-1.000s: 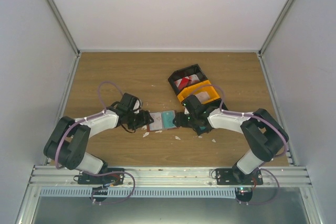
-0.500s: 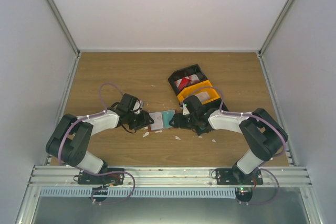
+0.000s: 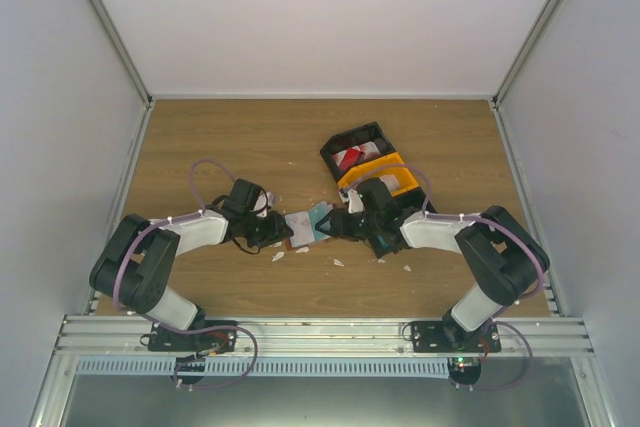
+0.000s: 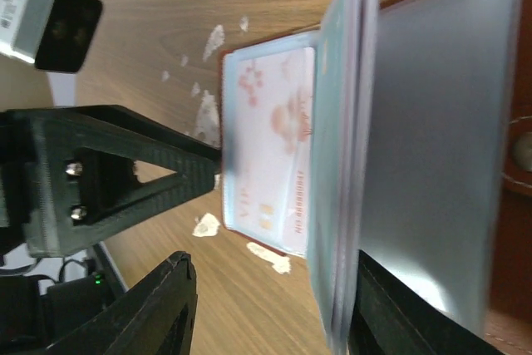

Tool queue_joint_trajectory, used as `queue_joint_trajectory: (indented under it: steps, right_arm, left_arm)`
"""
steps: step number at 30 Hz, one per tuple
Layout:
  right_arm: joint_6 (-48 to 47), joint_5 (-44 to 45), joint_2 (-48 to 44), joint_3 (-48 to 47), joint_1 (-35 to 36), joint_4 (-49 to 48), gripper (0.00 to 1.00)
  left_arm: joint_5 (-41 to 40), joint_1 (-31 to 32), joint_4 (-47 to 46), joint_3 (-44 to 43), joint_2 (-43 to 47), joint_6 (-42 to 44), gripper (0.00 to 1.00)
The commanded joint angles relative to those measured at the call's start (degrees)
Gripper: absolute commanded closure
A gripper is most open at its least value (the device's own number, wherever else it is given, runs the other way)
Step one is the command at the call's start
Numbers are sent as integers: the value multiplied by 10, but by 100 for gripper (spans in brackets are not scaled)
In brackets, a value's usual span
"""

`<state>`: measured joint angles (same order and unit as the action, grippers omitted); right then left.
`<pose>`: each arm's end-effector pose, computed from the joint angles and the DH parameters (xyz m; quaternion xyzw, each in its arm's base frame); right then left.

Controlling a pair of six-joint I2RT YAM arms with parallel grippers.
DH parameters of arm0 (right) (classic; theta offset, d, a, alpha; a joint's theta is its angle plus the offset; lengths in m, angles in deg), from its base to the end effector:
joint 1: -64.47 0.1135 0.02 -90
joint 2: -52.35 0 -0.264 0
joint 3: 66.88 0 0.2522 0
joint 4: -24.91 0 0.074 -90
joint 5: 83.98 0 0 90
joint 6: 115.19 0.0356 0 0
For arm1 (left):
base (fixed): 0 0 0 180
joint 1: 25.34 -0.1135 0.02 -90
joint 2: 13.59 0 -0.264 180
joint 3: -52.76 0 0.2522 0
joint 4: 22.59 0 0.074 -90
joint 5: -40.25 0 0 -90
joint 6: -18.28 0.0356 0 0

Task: Put the credit cards into the card holder
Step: Close the card holder at the center of the board.

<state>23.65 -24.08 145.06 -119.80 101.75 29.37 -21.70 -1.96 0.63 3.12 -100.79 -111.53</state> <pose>0.2290 0.1967 0.1427 -0.0108 0.8954 0.4311 0.1109 0.2306 -0.1179 0.1314 -0.0736 0.9379 -0.3280 0.0856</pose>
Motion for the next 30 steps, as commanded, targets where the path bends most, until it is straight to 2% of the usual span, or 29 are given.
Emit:
queue_joint_trajectory:
  steps: [1, 14, 30]
  right_arm:
    - [17, -33, -3, 8, -5, -51, 52]
    - [-33, 90, -26, -16, -5, 77, 54]
    - [-81, 206, -15, -58, -5, 166, 54]
  left_arm:
    - [3, 1, -7, 16, -13, 9, 63]
    - [-6, 1, -5, 13, -4, 7, 63]
    - [-16, 0, 2, 8, 2, 4, 62]
